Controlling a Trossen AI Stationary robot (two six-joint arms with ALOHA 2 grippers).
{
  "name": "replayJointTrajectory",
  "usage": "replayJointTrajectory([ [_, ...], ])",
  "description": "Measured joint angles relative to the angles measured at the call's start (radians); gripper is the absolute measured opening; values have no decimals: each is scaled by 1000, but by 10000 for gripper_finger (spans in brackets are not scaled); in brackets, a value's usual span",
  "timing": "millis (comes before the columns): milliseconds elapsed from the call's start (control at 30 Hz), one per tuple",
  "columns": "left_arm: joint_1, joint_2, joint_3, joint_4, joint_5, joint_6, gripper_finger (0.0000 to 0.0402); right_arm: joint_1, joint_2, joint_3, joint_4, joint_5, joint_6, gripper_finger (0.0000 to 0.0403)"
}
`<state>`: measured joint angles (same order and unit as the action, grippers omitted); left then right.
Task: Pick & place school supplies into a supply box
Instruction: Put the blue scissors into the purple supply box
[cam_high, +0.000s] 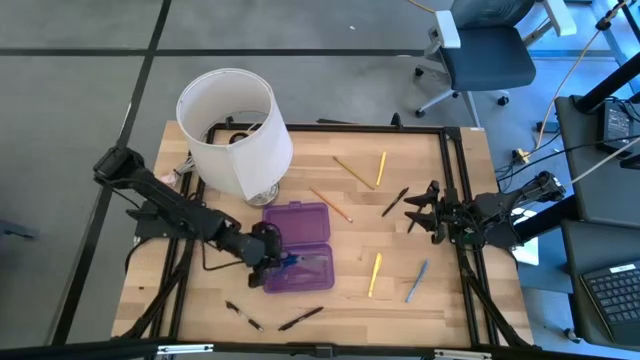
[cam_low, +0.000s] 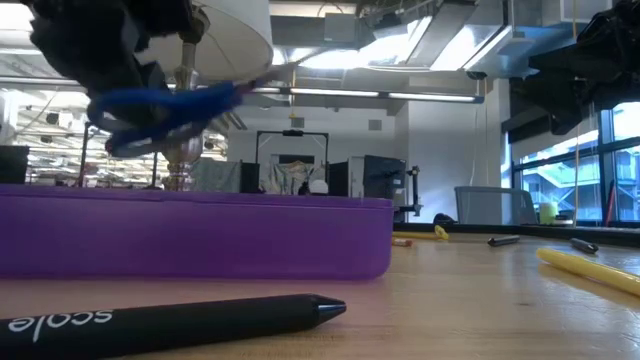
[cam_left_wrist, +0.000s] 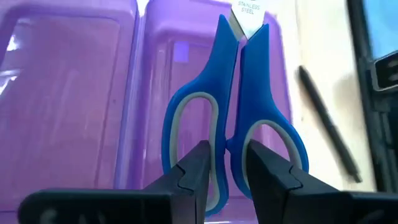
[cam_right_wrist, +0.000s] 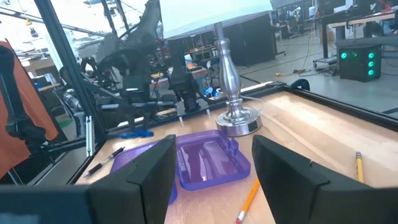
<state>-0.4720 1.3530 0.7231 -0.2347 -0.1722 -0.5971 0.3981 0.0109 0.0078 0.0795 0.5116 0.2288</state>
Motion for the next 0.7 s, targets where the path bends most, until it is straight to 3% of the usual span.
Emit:
replayJointTrajectory([
  [100,19,52,20,-28,50,36,81,0,0,0,0,0,-3,215],
  [367,24,263,189,-267,50,64,81,0,0,0,0,0,-5,215],
  [700,26,398,266,-331,65,80,83,0,0,0,0,0,-5,215],
])
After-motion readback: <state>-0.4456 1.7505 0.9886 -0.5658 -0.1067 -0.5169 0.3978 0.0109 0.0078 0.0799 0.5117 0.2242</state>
